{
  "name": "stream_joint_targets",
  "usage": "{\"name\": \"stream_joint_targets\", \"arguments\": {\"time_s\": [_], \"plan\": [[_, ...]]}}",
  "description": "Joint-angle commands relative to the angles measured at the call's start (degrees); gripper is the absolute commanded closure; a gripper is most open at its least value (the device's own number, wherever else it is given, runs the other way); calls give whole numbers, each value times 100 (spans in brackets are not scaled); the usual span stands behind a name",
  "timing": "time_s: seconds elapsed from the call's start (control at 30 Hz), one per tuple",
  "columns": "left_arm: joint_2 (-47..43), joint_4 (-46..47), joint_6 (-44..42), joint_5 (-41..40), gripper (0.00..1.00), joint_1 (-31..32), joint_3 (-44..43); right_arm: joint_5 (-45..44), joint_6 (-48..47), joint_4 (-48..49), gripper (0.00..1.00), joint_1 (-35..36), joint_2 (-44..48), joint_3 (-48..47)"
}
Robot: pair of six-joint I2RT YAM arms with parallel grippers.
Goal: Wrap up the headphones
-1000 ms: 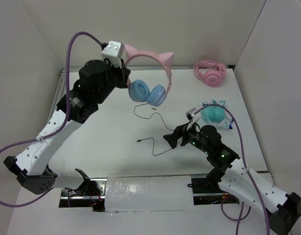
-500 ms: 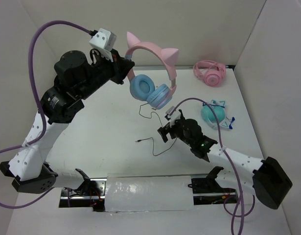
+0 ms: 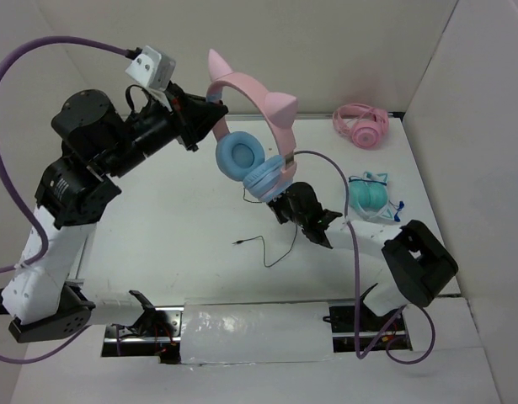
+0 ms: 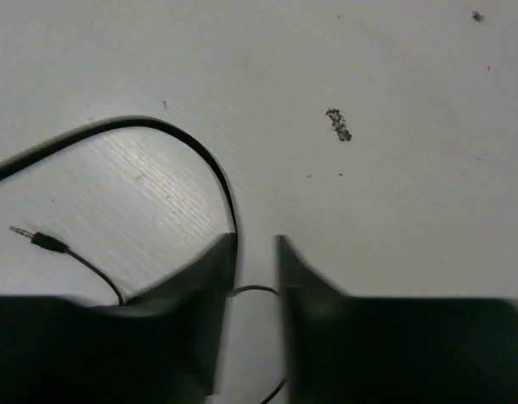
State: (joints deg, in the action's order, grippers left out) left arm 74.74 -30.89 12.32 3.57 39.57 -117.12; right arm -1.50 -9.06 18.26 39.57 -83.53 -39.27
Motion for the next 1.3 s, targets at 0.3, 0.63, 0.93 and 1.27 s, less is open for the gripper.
{"name": "stream_joint_targets", "arguments": {"time_s": [0.3, 0.63, 0.93, 1.27], "plan": [[-865, 988, -273, -1910, 100, 7, 1594, 170, 1380, -346, 100, -1303, 1926, 667], [-1199, 1174, -301, -2061, 100, -187, 3924, -1221, 1636, -2352, 100, -1909, 3526, -230], [154, 137, 824, -2722, 100, -503, 3899, -45, 1109, -2872, 100, -1340, 4676, -547], [982, 644, -304, -1906, 100, -302, 3845, 1423, -236, -3179, 100, -635, 4241, -1451]]}}
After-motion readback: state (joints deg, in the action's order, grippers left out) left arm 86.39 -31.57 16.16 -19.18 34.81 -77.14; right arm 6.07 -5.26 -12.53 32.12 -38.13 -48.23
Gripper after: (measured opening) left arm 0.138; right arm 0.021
